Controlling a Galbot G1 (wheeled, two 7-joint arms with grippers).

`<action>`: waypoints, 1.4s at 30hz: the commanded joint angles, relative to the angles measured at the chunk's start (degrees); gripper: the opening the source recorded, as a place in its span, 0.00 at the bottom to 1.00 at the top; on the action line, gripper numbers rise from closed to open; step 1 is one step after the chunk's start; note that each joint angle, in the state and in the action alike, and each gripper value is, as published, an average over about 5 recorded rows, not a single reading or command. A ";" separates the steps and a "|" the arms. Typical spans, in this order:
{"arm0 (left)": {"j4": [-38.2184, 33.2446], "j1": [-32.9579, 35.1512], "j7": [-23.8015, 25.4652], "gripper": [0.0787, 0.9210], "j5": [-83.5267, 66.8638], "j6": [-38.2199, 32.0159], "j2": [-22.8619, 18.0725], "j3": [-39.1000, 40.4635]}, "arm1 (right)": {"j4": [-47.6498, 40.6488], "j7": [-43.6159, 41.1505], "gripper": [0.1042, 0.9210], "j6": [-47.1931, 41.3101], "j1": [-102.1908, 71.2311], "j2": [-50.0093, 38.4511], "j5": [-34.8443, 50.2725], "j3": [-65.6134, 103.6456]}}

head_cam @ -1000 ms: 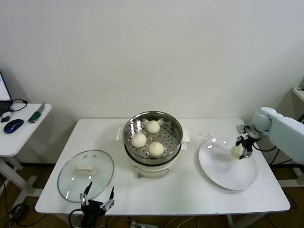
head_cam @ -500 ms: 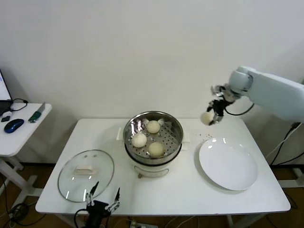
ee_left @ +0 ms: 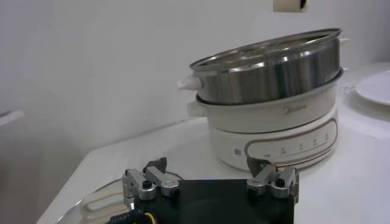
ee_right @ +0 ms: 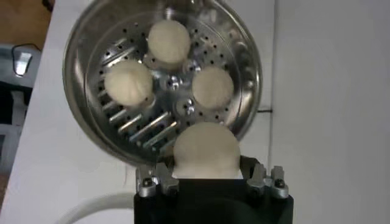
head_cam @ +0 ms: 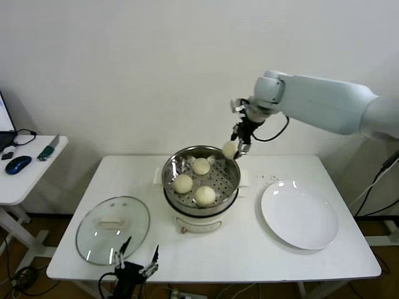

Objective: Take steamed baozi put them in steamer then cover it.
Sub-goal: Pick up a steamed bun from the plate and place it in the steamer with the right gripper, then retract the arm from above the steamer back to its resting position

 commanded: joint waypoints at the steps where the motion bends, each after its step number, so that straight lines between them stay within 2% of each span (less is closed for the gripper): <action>1: -0.34 0.50 -0.08 0.88 -1.62 -0.03 0.40 -0.44 | -1.54 0.84 0.72 -0.82 -3.02 7.87 2.04 -3.52; 10: -0.02 0.75 -0.19 0.88 -2.50 -0.19 1.31 -1.32 | -4.88 0.59 0.72 -0.38 -8.55 8.94 -2.46 -3.47; 24: 0.79 0.54 -0.23 0.88 -3.04 -0.32 1.61 -1.45 | -5.46 0.73 0.73 -0.16 -10.55 7.77 -5.89 -3.17; 27: 0.69 0.39 -0.23 0.88 -2.98 -0.23 1.63 -1.46 | -5.54 0.82 0.76 -0.42 -10.64 7.67 -5.76 -2.31; 32: 0.61 0.37 -0.28 0.88 -2.78 -0.18 1.62 -1.55 | -5.46 0.39 0.87 -0.51 -9.62 7.38 -4.53 -1.07; 42: 0.11 0.44 -0.36 0.88 -2.67 -0.17 1.79 -1.83 | -1.86 -1.19 0.88 0.05 -4.01 2.64 -1.71 1.35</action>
